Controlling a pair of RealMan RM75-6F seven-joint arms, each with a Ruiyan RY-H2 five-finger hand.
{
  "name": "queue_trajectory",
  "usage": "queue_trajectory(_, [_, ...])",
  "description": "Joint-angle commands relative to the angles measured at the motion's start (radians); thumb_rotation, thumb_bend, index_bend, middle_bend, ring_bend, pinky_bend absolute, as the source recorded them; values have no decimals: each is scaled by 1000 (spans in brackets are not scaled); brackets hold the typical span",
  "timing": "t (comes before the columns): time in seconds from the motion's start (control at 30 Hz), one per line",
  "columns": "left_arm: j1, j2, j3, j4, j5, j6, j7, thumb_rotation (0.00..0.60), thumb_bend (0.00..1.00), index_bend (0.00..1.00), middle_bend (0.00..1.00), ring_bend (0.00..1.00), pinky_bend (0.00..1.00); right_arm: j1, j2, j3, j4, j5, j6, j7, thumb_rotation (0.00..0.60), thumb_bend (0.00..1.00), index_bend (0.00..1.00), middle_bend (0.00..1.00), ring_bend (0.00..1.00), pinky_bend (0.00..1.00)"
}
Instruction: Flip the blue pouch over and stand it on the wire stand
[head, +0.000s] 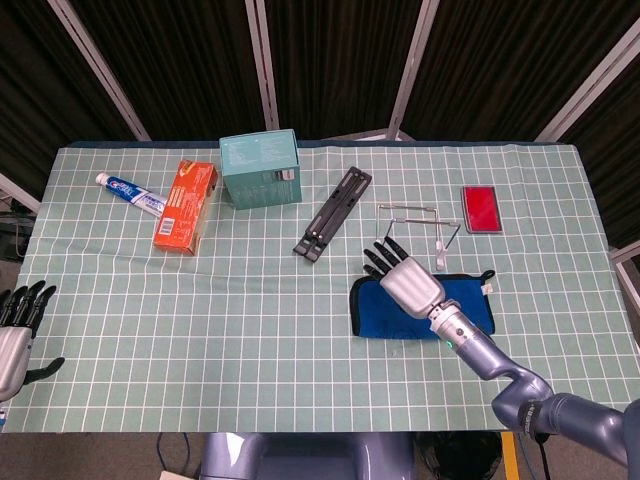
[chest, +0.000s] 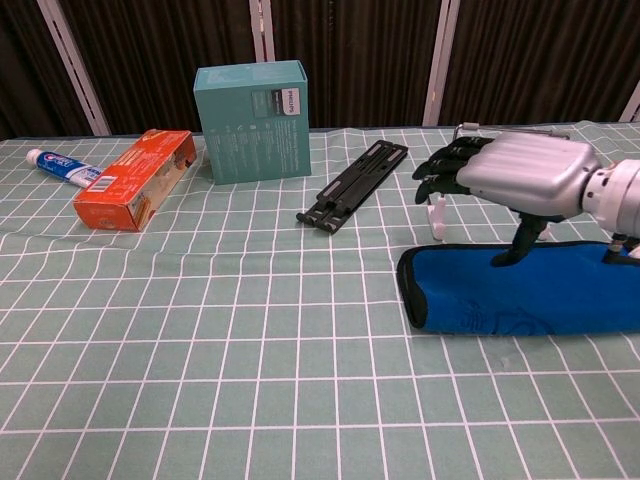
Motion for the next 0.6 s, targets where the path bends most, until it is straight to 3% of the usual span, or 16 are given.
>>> queue_trajectory(0.03, [-2,-2,-1,2,-4,-3,1,600,0,0,0,0,0,26,-25,-9,15,-6,-27,-40,600,15,189,42,0,0])
queue_trajectory(0.33, [-10,-7,-4,14,-16,-19,1,600,0,0,0,0,0,72,-47,-60,-3,-58,-65,-38,600,14,220,60,0,0])
queue_trajectory(0.6, [-11,-11,-2,14,-16,-20,7,600,0,0,0,0,0,107,-66,-68,18,-56,-107,-72,600,14,229,63,0,0])
